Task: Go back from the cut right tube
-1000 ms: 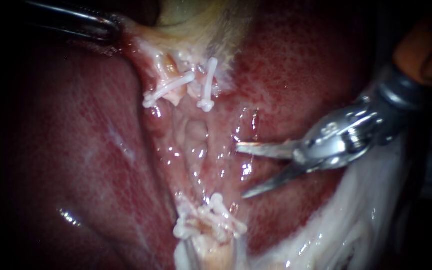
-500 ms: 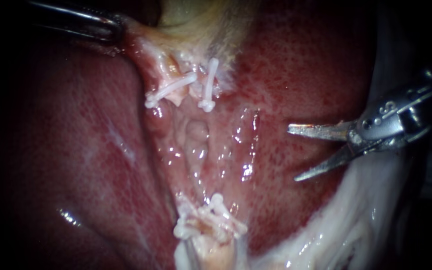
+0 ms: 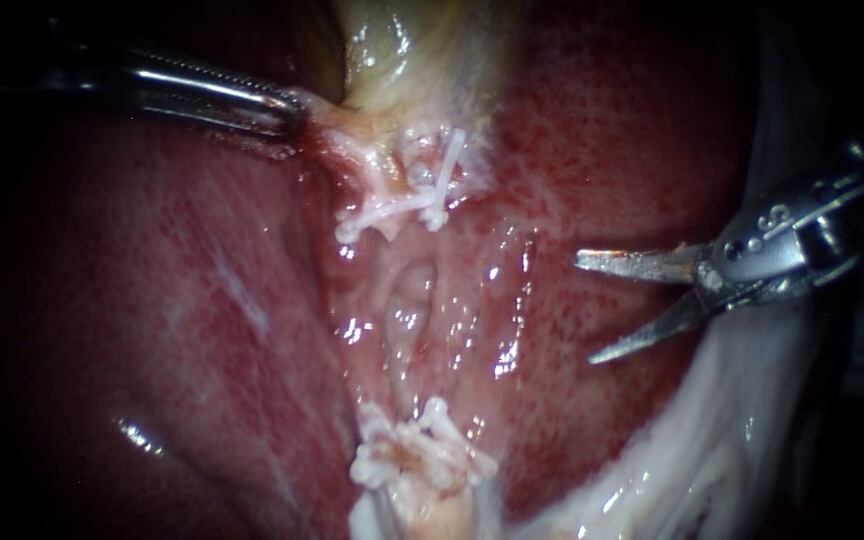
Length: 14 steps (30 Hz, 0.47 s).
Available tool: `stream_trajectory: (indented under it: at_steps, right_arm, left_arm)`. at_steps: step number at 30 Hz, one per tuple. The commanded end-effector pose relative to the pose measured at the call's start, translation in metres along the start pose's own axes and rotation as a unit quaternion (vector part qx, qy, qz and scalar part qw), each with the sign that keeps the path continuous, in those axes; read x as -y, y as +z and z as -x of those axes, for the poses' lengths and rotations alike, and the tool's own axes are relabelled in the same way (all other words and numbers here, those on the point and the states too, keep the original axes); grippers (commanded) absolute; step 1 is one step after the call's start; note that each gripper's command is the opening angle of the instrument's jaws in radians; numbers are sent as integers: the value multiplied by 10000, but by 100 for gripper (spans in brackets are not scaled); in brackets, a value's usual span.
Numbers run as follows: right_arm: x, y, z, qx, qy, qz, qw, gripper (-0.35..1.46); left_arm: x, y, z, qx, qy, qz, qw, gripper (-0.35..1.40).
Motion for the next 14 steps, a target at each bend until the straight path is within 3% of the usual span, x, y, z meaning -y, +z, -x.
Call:
stream_trajectory:
  at_steps: [1,9,11,13,14]
  right_arm:
    - [0,0,1,0,4,-2,10000,145]
    - [-1,1,0,-70,6,-144,9999,145]
    - [-3,5,-1,-321,128,-413,9985,143]
    - [-3,17,-1,-718,313,-591,9952,143]
    - [-1,24,-1,-802,372,-668,9938,143]
  left_arm:
    - [-1,1,2,29,-1,9,10000,-35]
    - [-3,1,0,34,-1,29,10000,-35]
    - [-6,-5,-4,35,-13,42,10000,-35]
    - [-11,-12,-12,36,-33,64,10000,-35]
    - [-13,-16,-16,37,-43,74,10000,-35]
